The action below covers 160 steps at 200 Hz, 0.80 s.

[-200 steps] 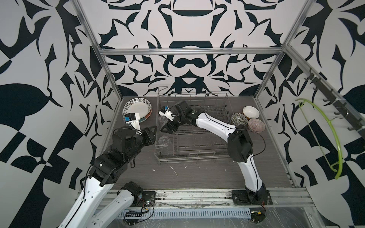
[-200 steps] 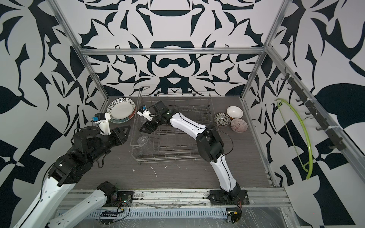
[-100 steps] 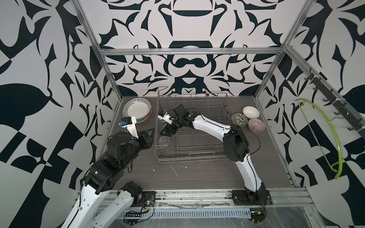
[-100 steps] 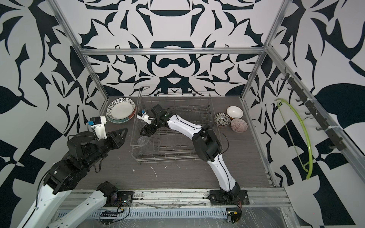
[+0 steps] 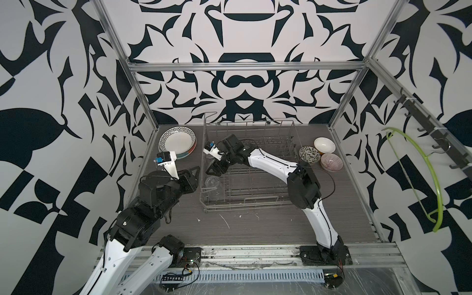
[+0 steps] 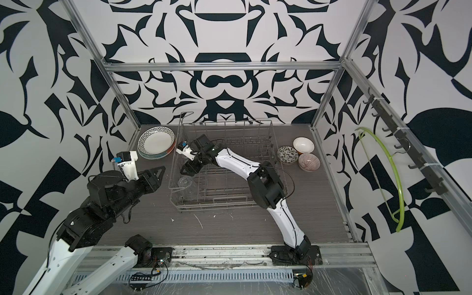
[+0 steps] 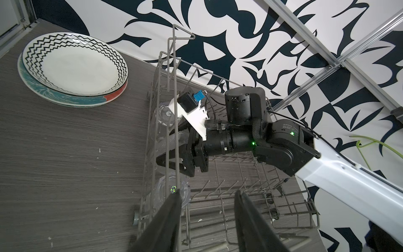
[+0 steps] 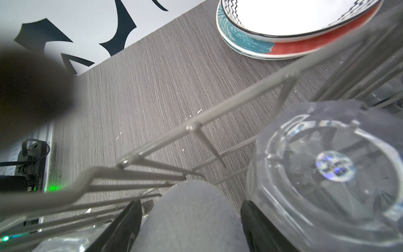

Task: Load bowls into a dish rack
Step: Flip the distractor at the dish rack.

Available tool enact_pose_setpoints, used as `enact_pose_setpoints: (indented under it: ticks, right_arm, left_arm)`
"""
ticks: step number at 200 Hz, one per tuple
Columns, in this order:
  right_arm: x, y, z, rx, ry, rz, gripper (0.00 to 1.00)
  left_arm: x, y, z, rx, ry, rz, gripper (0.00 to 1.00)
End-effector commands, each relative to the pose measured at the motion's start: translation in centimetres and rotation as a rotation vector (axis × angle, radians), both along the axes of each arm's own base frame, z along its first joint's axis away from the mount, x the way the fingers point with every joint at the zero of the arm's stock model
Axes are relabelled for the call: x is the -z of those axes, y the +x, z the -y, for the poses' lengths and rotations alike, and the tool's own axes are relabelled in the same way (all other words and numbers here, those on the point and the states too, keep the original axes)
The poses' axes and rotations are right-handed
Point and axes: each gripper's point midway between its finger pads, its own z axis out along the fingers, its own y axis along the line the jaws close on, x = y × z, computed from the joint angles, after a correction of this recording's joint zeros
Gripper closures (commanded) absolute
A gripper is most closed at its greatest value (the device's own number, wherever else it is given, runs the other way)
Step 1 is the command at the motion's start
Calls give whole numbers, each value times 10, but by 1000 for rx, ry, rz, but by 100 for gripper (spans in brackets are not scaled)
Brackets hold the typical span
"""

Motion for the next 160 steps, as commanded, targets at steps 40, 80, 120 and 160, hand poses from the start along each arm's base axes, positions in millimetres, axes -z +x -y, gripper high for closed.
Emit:
enact_pose_setpoints:
  ticks: [40, 80, 120, 160]
  right_arm:
    - [-15, 4, -5, 18, 21, 25, 22]
    - [-14, 5, -4, 22, 17, 23, 20]
    - [-15, 6, -4, 28, 20, 27, 20]
    - [-41, 5, 1, 33, 44, 73, 21]
  left_arm:
    - [6, 0, -4, -12, 26, 1, 54]
    - [6, 0, -5, -16, 27, 2, 53]
    - [6, -1, -7, -19, 28, 6, 53]
    - [9, 0, -8, -31, 41, 1, 52]
